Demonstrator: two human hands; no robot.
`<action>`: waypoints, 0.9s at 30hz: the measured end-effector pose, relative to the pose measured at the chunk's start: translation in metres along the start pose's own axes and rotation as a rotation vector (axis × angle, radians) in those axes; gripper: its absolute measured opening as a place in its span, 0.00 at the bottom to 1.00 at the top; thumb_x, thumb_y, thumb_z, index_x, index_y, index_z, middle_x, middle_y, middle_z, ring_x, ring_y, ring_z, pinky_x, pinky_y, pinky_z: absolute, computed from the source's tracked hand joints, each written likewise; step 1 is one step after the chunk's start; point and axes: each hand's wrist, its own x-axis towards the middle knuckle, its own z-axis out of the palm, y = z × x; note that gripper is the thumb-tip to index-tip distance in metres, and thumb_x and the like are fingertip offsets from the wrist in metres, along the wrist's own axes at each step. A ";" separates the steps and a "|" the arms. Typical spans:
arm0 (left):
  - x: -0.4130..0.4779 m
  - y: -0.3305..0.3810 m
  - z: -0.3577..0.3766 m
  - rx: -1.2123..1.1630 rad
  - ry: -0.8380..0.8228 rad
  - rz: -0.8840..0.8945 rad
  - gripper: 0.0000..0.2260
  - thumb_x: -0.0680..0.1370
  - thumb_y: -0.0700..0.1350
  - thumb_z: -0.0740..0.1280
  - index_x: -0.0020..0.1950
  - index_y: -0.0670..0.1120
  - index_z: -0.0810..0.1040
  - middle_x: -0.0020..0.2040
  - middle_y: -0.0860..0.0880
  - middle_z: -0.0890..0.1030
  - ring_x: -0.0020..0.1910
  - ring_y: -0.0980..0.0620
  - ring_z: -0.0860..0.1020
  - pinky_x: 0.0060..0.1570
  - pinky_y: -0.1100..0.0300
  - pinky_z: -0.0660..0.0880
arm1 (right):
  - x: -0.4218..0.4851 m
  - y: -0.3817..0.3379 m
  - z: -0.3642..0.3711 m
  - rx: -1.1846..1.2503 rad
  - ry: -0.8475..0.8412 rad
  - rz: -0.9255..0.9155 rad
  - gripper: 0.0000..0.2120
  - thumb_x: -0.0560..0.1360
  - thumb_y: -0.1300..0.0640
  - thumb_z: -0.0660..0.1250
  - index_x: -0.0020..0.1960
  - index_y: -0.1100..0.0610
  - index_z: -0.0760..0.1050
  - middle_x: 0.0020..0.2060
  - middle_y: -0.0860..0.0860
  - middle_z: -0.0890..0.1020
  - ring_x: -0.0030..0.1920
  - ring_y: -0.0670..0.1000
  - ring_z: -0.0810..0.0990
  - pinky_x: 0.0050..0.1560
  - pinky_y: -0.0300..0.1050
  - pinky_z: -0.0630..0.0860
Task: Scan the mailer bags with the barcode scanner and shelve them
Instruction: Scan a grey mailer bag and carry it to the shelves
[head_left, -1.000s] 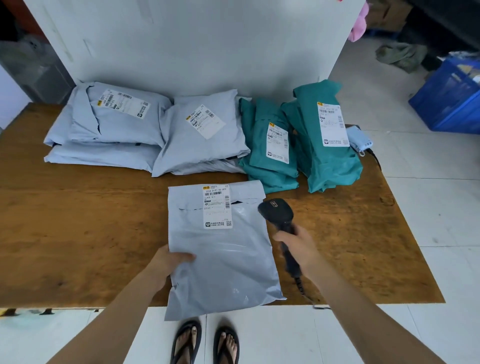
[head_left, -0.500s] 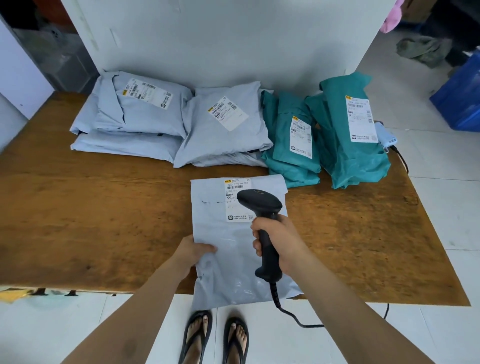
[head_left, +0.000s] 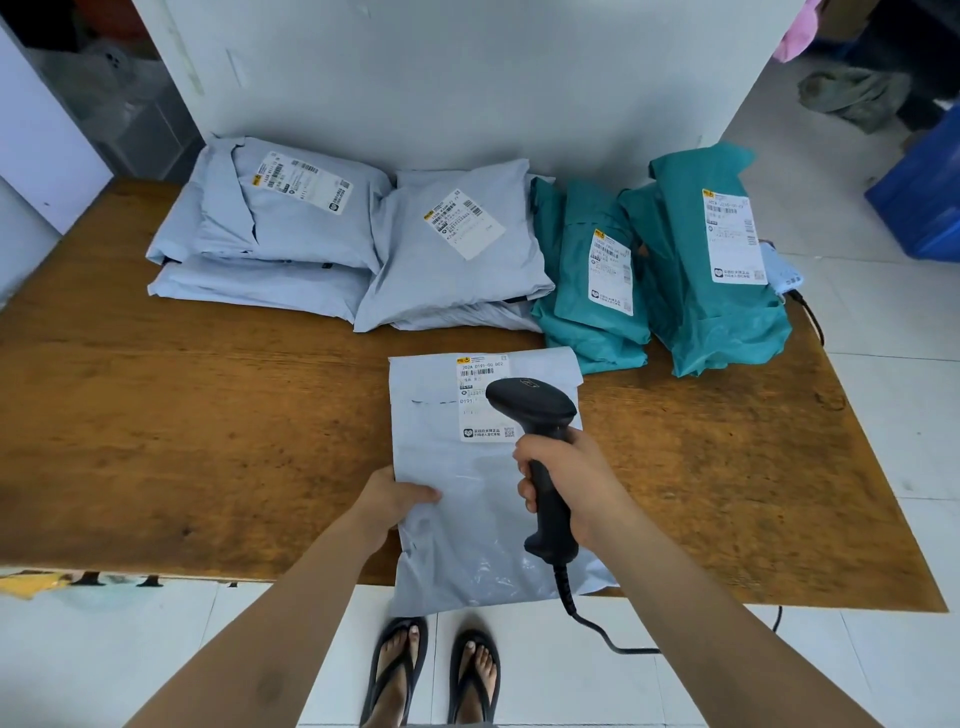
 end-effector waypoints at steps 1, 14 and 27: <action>-0.001 0.001 0.000 -0.002 -0.006 0.000 0.16 0.70 0.30 0.72 0.56 0.38 0.78 0.50 0.42 0.81 0.40 0.50 0.79 0.33 0.64 0.77 | 0.000 0.000 0.000 -0.012 0.001 -0.001 0.03 0.71 0.66 0.65 0.40 0.60 0.72 0.26 0.53 0.73 0.24 0.51 0.70 0.26 0.39 0.70; -0.004 0.007 0.001 -0.016 -0.005 -0.024 0.15 0.70 0.30 0.71 0.55 0.39 0.77 0.47 0.45 0.82 0.39 0.51 0.79 0.26 0.67 0.76 | 0.003 -0.006 -0.003 -0.034 0.002 0.026 0.03 0.71 0.65 0.66 0.41 0.60 0.73 0.28 0.54 0.73 0.24 0.50 0.70 0.28 0.41 0.70; -0.004 0.007 0.001 -0.017 -0.006 -0.017 0.18 0.70 0.30 0.71 0.59 0.37 0.77 0.54 0.40 0.81 0.40 0.50 0.80 0.29 0.66 0.77 | 0.001 -0.010 -0.003 -0.059 -0.014 0.051 0.02 0.71 0.65 0.66 0.42 0.59 0.74 0.28 0.54 0.73 0.25 0.50 0.71 0.29 0.41 0.70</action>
